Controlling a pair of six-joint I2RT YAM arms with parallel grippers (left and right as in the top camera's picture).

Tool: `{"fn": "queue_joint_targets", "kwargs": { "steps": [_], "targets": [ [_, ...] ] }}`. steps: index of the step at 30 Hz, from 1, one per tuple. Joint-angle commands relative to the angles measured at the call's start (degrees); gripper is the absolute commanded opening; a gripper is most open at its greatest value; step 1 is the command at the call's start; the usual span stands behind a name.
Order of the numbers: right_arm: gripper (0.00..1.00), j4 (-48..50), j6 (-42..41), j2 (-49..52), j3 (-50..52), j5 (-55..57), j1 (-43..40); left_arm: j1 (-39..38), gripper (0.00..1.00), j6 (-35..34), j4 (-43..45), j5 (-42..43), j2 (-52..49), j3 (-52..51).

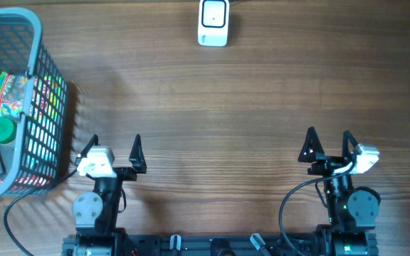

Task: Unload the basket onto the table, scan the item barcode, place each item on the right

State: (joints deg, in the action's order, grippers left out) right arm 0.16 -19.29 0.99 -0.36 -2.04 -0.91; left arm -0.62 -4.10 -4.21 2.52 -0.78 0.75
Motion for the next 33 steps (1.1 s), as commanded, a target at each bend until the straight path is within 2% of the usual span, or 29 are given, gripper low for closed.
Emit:
{"fn": "queue_joint_targets", "kwargs": {
  "steps": [1,16,24,29,33],
  "targets": [
    [1.00,0.1,-0.4,-0.6,0.1,0.8,0.3,0.4,1.00,0.7,0.2,1.1,0.4,-0.4],
    [1.00,0.1,-0.4,-0.6,0.1,0.8,0.3,0.4,1.00,0.7,0.3,1.8,0.4,-0.4],
    [1.00,0.1,-0.4,-0.6,0.1,0.8,0.3,0.4,1.00,0.7,1.5,5.8,0.4,-0.2],
    [1.00,0.1,-0.4,-0.6,0.1,0.8,0.3,0.4,1.00,0.2,0.3,6.9,0.4,3.7],
    [1.00,0.1,-0.4,-0.6,0.1,0.8,0.3,0.4,1.00,-2.4,-5.5,7.1,-1.2,10.6]
  ]
}}
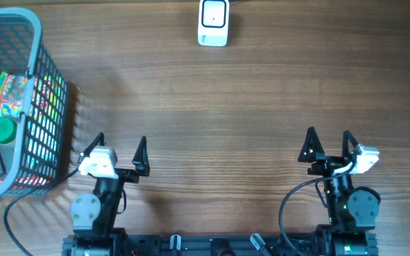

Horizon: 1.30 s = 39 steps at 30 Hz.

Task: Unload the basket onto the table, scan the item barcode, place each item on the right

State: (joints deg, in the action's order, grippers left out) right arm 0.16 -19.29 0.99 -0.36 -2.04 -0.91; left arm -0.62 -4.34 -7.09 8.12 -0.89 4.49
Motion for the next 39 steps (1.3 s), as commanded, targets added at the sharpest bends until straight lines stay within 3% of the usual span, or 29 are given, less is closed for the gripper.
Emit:
{"fn": "queue_joint_targets", "kwargs": {
  "steps": [1,5,9,13,15,19,23,28,31,34,39],
  "targets": [
    [1.00,0.1,-0.4,-0.6,0.1,0.8,0.3,0.4,1.00,-2.7,-4.1,1.6,-2.1,8.9],
    [1.00,0.1,-0.4,-0.6,0.1,0.8,0.3,0.4,1.00,-3.2,-8.9,3.2,-9.6,18.0],
    [1.00,0.1,-0.4,-0.6,0.1,0.8,0.3,0.4,1.00,-5.3,-19.5,4.6,-23.5,33.6],
    [1.00,0.1,-0.4,-0.6,0.1,0.8,0.3,0.4,1.00,-5.3,-34.7,20.9,-38.0,49.7],
    [0.99,0.1,-0.4,-0.6,0.1,0.8,0.3,0.4,1.00,-5.1,-38.6,22.9,-42.7,52.3],
    [1.00,0.1,-0.4,-0.6,0.1,0.8,0.3,0.4,1.00,-6.7,-37.7,25.2,-50.5,53.3],
    [1.00,0.1,-0.4,-0.6,0.1,0.8,0.3,0.5,1.00,-13.1,-41.2,17.3,-56.4,61.6],
    [1.00,0.1,-0.4,-0.6,0.1,0.8,0.3,0.5,1.00,-13.5,-55.9,2.5,-67.1,86.0],
    [1.00,0.1,-0.4,-0.6,0.1,0.8,0.3,1.2,1.00,-18.8,-62.9,-8.7,-72.9,100.3],
    [1.00,0.1,-0.4,-0.6,0.1,0.8,0.3,6.0,1.00,-23.7,-68.4,-13.2,-77.7,111.6],
    [1.00,0.1,-0.4,-0.6,0.1,0.8,0.3,19.8,1.00,-30.4,-74.0,-13.1,-82.3,114.7]
  ]
}}
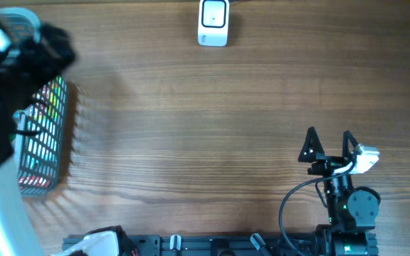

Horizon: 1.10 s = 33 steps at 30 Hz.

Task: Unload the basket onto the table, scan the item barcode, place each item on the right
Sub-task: 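Reach the left gripper into the basket and grasp the green-lidded jar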

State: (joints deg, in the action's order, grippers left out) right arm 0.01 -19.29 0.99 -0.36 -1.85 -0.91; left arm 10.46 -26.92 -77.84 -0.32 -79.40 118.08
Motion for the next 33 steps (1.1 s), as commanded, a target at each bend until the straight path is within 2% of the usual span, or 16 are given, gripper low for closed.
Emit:
{"fn": "queue_joint_targets", "kwargs": {
  "steps": [1,6,11,18,24,33],
  "targets": [
    [0.99,0.3,-0.4,-0.6,0.1,0.6,0.3,11.9,1.00,-8.8,-4.7,-4.7,-4.9,1.2],
    [1.00,0.3,-0.4,-0.2,0.1,0.6,0.3,24.1,0.95,-14.3,-10.1,-4.7,-10.6,1.1],
    [1.00,0.3,-0.4,0.0,0.1,0.6,0.3,30.1,0.92,-16.0,-11.8,-5.2,-16.0,1.1],
    [1.00,0.3,-0.4,0.0,0.1,0.6,0.3,31.8,0.94,-17.3,-12.1,-6.0,-23.4,1.0],
    [1.00,0.3,-0.4,0.0,0.1,0.6,0.3,31.8,0.93,-19.0,-12.0,-10.1,-29.4,-0.3],
    [1.00,0.3,-0.4,0.0,0.1,0.6,0.3,31.4,1.00,-18.5,-0.7,-10.0,-31.1,-11.7]
  ]
}}
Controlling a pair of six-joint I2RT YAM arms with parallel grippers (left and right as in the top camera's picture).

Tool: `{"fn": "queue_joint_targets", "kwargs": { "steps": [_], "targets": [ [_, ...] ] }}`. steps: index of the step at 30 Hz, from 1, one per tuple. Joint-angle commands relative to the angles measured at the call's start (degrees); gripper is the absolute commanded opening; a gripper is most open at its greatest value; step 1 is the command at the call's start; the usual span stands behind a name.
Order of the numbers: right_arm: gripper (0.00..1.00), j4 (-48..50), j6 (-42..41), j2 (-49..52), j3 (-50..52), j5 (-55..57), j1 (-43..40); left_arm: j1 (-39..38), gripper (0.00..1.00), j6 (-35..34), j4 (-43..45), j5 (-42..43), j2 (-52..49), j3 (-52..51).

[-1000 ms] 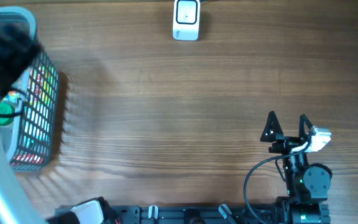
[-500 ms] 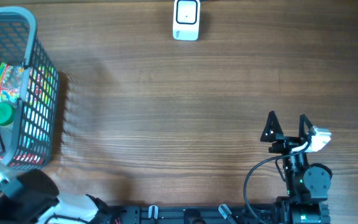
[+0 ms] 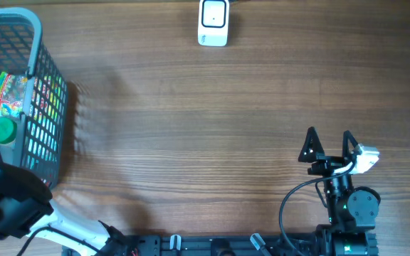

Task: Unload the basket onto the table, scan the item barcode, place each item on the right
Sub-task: 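Reach the left gripper into the basket and grasp the green-lidded jar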

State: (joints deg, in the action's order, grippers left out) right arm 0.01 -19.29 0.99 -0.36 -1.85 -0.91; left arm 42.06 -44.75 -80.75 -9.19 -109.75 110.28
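A white barcode scanner (image 3: 213, 23) stands at the table's far edge. The grey mesh basket (image 3: 45, 107) at the left holds a colourful packet (image 3: 9, 96) and a green-lidded item (image 3: 2, 130). My left arm (image 3: 9, 206) reaches over the basket's near end and covers what lies there. Its fingers are hidden under its own wrist, so I cannot tell their state or whether they hold anything. At the front right my right gripper (image 3: 328, 139) is parked, open and empty.
The left arm's white link (image 3: 70, 227) runs along the front left edge. A black cable (image 3: 290, 199) loops beside the right arm's base. The scanner's cable leaves over the far edge.
The left arm was raised over the basket's far end, blocking most of it. Now it sits over the basket's near end at the lower left. The right arm has not moved.
Both grippers first stood open at the front edge, and a red packet showed at the basket's near end. The left gripper then shifted slightly. After that the left arm was over the far end of the basket, and now it covers the near end where the red packet lay.
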Motion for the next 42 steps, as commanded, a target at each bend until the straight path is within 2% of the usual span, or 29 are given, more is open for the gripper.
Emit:
{"fn": "queue_joint_targets", "kwargs": {
  "steps": [1,7,10,36,38,42],
  "targets": [
    [1.00,0.3,-0.4,0.0,0.1,0.6,0.3,-0.2,1.00,-0.7,3.0,-1.0,-0.7,-4.7],
    [1.00,0.3,-0.4,0.0,0.1,0.6,0.3,-0.3,1.00,-0.3,8.5,-0.5,-1.0,-9.6],
    [1.00,0.3,-0.4,0.0,0.1,0.6,0.3,-0.5,1.00,2.1,10.5,1.3,-1.9,-9.9],
    [1.00,0.3,-0.4,0.0,0.1,0.6,0.3,-0.8,1.00,2.3,15.0,1.7,-13.0,-9.9],
    [1.00,0.3,-0.4,0.0,0.1,0.6,0.3,-0.8,0.96,2.3,15.0,1.7,-13.3,-9.9],
    [1.00,0.3,-0.4,0.0,0.1,0.6,0.3,-0.8,0.71,2.4,14.3,1.6,-13.2,-9.9]
  ]
}}
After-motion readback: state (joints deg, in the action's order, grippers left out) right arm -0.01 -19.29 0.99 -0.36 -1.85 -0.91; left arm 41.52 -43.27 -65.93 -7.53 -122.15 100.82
